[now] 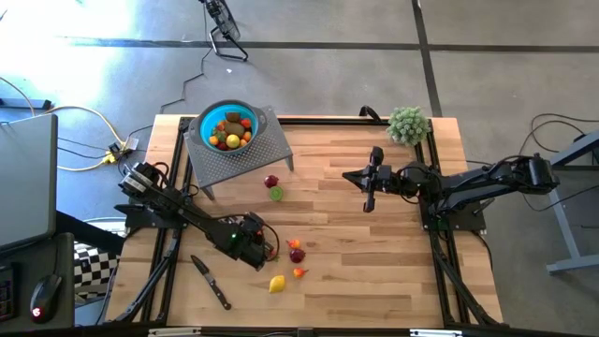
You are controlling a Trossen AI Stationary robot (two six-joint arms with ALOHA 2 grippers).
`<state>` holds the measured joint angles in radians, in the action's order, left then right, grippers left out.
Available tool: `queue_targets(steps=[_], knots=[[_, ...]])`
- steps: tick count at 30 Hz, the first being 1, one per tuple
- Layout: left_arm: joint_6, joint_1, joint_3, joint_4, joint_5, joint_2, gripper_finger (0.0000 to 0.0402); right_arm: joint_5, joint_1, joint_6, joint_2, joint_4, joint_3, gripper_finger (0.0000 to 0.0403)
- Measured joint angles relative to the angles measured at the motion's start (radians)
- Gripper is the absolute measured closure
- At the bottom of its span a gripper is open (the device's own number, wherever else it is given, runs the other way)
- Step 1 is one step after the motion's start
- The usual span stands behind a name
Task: Pick & Place Fruit
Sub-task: Put the orange pear into the blue strainer bowl on the shelf
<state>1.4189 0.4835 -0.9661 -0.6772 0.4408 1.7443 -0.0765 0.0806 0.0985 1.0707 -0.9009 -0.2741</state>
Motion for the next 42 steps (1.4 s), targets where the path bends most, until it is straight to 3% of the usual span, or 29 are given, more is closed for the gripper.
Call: queue_targets(steps=[9,19,29,42], knots=[[-0.003,0.000,-0.001,-0.006,-0.002,-0.005,0.0269,0.000,0.000,0.000,0.000,0.000,0.000,0.0401],[-0.162,0.000,-0.060,-0.016,-0.016,-0.077,0.0269,0.000,0.000,0.000,0.000,0.000,0.000,0.0401],[-0.338,0.000,-0.170,-0.099,-0.012,-0.168,0.0270,0.000,0.000,0.000,0.000,0.000,0.000,0.0401],[-0.507,0.000,-0.391,-0.323,0.020,-0.172,0.0270,0.000,0.000,0.000,0.000,0.000,0.000,0.0401]])
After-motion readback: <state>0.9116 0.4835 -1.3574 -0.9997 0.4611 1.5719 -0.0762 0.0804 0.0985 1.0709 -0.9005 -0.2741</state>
